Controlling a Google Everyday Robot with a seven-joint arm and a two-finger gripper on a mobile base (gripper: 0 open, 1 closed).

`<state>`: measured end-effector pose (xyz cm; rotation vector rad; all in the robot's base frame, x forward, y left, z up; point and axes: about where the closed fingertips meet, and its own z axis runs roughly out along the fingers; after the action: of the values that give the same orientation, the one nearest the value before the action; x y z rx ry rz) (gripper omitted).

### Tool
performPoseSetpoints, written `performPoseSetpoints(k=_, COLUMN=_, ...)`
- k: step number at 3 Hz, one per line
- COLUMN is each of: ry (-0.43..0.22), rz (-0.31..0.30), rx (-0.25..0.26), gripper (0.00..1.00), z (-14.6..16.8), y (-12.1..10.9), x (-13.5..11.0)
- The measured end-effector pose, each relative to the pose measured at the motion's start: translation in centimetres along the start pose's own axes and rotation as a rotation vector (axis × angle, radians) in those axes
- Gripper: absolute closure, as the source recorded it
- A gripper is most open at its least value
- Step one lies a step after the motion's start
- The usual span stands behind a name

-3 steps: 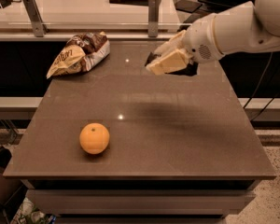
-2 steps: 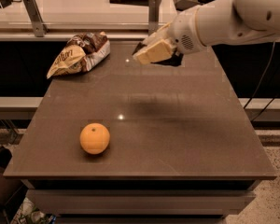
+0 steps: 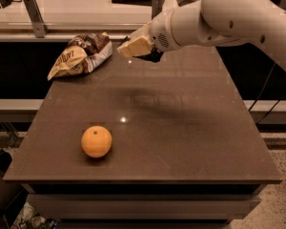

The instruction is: Move rxbar chocolate near brown chip bag

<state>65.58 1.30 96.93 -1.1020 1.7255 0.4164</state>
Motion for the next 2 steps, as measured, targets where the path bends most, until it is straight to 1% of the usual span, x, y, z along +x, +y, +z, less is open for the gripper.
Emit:
performPoseSetpoints(k=1, ry=-0.006, rz=0.026, rx=0.044, gripper=1.0, z=3.1, y=-0.9, x=-0.1)
performPoseSetpoints(k=2, ry=-0.01, rz=0.024, rx=0.088, gripper=1.0, z=6.5, y=-2.1, x=-0.1)
